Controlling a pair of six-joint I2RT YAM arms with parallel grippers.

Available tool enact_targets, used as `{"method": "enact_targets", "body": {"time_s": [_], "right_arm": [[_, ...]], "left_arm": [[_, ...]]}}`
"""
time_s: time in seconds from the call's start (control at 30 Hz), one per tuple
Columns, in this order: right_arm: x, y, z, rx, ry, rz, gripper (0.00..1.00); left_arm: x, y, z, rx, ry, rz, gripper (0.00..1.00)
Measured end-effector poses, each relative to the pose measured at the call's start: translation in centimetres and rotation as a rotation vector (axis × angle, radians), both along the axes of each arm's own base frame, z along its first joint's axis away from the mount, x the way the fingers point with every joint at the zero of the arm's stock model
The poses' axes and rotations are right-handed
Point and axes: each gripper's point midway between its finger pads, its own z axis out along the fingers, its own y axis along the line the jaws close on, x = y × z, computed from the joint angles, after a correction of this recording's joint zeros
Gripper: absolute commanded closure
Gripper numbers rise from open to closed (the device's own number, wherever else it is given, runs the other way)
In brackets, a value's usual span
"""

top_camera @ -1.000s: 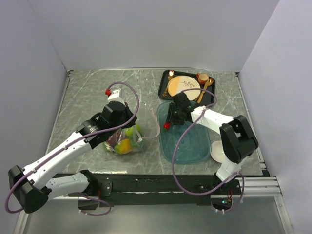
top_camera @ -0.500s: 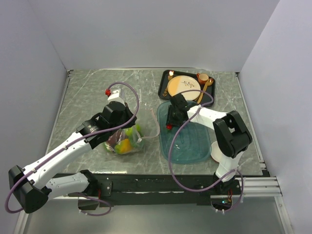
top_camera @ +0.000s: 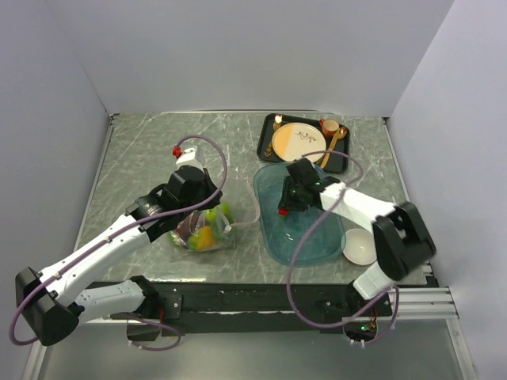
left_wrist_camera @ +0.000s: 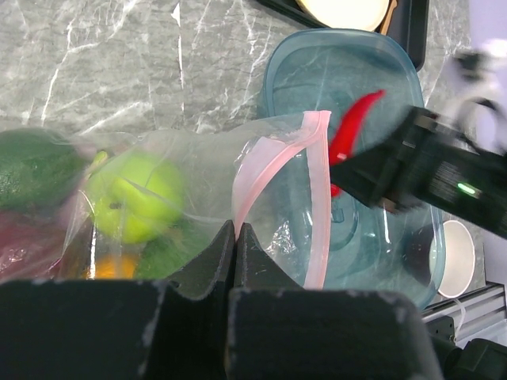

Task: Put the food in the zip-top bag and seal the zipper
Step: Pick up the fake vegetable from the bin, then place the fake vegetable in the zipper food storage bag.

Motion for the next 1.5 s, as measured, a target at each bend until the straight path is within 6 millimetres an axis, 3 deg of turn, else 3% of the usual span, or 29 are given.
{"method": "enact_targets", "body": {"time_s": [0.13, 0.37, 0.43, 0.53, 0.77, 0.9, 1.13, 1.5], "right_arm": [[-1.7, -0.3, 4.6, 0.07, -0.089, 0.044, 0.87], [-5.2, 2.3, 14.8, 0.312, -0.274, 0.272, 0.8], [-6.1, 3.1, 16.5, 0.363, -0.29, 0.341, 0.73], [-8.3, 4.7, 18.3, 0.421, -0.288, 0.474, 0.69], [-15.5, 8.0, 17.6, 0.427, -0.18, 0.782, 0.68], [-18.0, 8.9, 16.8, 0.42, -0.127, 0.875, 0.68], [-18.5, 9.9, 15.1, 0.428, -0.049, 0.921, 0.68], [-17.3, 13.6, 13.6, 0.509, 0.057, 0.94, 0.69]], "left_arm": [[0.0, 0.0, 0.0, 0.0, 0.0, 0.0, 0.99], [0.1, 0.0, 0.1, 0.001, -0.006, 0.003, 0.99], [0.1, 0.0, 0.1, 0.002, -0.007, 0.002, 0.99], [0.1, 0.1, 0.1, 0.006, -0.011, -0.001, 0.99], [0.1, 0.1, 0.2, 0.008, -0.016, -0.001, 0.99], [-0.1, 0.3, 0.7, -0.006, -0.031, -0.001, 0.99], [-0.2, 0.4, 0.8, -0.015, -0.04, -0.001, 0.99], [-1.0, 0.6, -0.5, -0.027, -0.033, -0.021, 0.99]]}}
